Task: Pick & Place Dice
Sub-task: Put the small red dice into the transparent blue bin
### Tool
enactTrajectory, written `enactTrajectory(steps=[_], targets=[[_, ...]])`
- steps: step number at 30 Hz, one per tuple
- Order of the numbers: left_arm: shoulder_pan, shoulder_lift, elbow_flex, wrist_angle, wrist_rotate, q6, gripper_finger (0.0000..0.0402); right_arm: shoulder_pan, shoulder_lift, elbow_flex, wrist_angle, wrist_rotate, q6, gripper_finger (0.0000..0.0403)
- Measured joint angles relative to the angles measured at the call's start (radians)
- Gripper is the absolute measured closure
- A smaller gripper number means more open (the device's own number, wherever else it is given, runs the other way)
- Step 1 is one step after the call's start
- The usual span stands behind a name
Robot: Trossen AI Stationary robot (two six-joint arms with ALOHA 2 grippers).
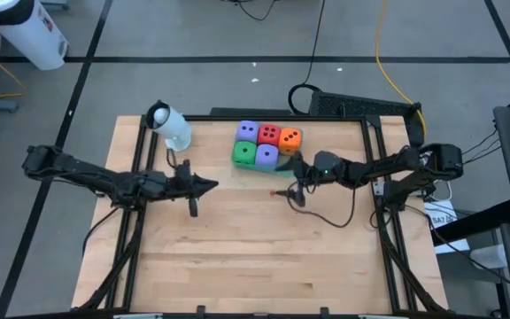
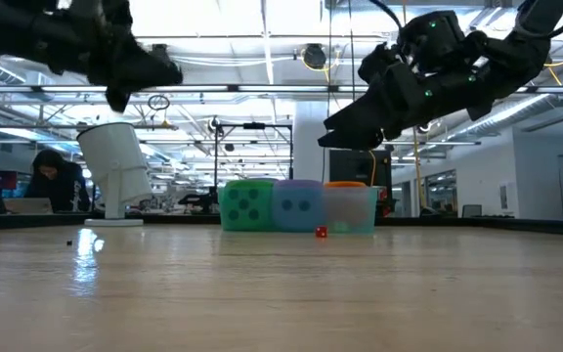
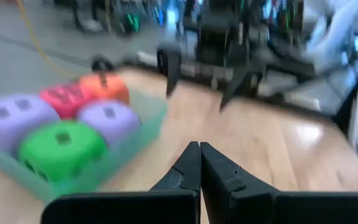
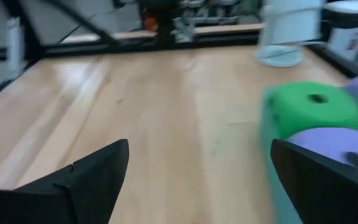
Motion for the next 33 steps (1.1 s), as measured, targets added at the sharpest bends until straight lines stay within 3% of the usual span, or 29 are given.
enactTrajectory(steps=[6, 11, 15, 18, 21, 31, 33], targets=[[-0.019, 0.003, -0.002, -0.067, 0.014, -0.028, 0.0399, 0.104, 0.000, 0.000, -0.033, 0.026, -0.060, 0.0038], [-0.019, 0.003, -0.002, -0.063, 0.021, -0.035, 0.0399, 0.191, 0.000, 0.000, -0.088, 0.163, -0.075, 0.0057], [-0.019, 0.003, -0.001, -0.060, 0.021, -0.035, 0.0399, 0.251, 0.014, 0.000, -0.172, 0.181, -0.116, 0.0072], [-0.019, 0.003, -0.001, -0.060, 0.021, -0.035, 0.0399, 0.282, 0.040, 0.000, -0.195, 0.261, -0.146, 0.0082], [-0.019, 0.003, -0.001, -0.059, 0.021, -0.041, 0.0398, 0.285, 0.093, 0.000, -0.117, 0.275, -0.124, 0.0088], [-0.019, 0.003, 0.000, -0.058, 0.022, -0.068, 0.0398, 0.284, 0.331, 0.000, 0.132, 0.503, -0.056, 0.0089], [-0.020, 0.003, 0.000, -0.058, 0.022, -0.071, 0.0398, 0.280, 0.371, 0.000, 0.199, 0.510, -0.047, 0.0089]])
